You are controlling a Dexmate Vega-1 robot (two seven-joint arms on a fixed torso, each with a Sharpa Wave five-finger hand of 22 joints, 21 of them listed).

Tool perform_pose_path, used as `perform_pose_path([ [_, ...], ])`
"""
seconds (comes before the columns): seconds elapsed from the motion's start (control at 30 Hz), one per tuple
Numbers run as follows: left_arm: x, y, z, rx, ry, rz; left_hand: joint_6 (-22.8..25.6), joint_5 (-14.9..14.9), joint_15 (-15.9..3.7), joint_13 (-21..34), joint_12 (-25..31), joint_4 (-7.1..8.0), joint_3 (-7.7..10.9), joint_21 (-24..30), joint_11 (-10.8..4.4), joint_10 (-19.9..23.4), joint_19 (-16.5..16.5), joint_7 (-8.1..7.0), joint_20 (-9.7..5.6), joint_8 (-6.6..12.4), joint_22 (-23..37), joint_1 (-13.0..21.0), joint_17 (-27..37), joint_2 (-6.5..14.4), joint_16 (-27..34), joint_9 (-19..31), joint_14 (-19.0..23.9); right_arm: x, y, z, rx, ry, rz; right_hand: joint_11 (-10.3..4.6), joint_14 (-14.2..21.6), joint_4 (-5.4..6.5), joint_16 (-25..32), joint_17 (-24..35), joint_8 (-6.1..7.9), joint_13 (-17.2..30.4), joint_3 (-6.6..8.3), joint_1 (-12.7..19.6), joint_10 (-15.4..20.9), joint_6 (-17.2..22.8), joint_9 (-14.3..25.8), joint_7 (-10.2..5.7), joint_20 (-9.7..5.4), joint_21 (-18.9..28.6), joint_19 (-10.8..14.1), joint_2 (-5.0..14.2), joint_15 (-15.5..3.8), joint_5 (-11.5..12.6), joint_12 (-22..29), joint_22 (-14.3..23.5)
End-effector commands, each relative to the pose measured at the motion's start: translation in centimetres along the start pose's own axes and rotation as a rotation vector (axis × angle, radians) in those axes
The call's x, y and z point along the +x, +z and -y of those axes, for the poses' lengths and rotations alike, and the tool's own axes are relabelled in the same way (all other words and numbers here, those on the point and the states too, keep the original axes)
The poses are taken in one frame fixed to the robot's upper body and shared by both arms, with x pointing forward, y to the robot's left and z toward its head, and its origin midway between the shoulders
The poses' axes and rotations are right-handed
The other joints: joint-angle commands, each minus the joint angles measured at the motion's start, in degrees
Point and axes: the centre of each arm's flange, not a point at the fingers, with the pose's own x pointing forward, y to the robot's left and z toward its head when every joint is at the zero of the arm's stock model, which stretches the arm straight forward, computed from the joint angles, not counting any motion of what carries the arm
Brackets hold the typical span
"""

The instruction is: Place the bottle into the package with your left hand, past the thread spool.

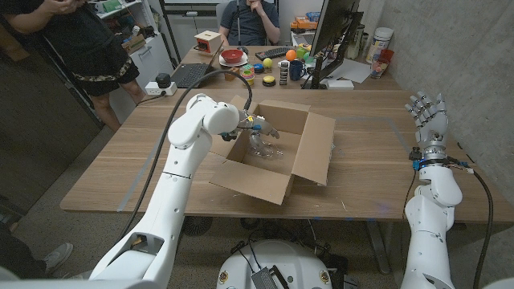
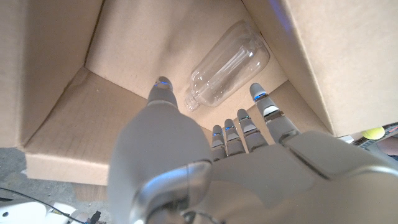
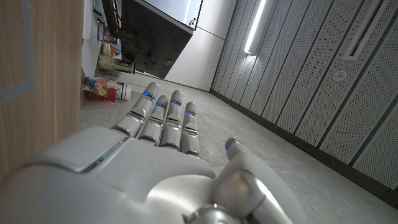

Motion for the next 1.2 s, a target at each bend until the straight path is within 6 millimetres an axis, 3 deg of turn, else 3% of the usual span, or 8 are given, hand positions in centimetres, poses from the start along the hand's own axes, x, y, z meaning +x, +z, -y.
perform_pose_path([
  [0.03, -1.4, 0.0, -1.4, -0.008, 0.061, 0.004, 0.75, 0.32, 0.13, 0.32, 0.36, 0.02, -0.21, -0.03, -0.21, 0.66, 0.36, -0.18, -0.40, 0.34, 0.21, 0.04, 0.08, 0.36, 0.46, 0.09, 0.76, -0.1, -0.2, 0.0, 0.004, 0.000, 0.001, -0.03, 0.48, 0.13, 0.30, 0.09, 0.28, 0.17, -0.33, -0.36, 0.77, 0.16, 0.18, 0.32, 0.21, -0.21, 0.61, 0.11, 0.19, 0.21, 0.27, 0.16],
  [1.2, -5.1, -1.4, -4.0, -0.098, 0.268, 0.027, 1.82, 0.50, -0.01, 0.33, 0.68, 0.13, -1.48, -0.27, -0.49, 2.13, 1.17, -0.14, -1.85, 0.57, 0.19, -0.21, -0.07, -0.11, 0.61, 0.03, 1.86, -0.5, -0.3, 0.5, -0.006, -0.013, -0.006, -0.01, 0.79, 0.08, 0.34, 0.08, 0.36, 0.16, -0.51, -0.33, 0.94, 0.43, 0.18, 0.47, 0.23, -0.42, 0.95, 0.08, 0.33, 0.25, 0.29, 0.16],
])
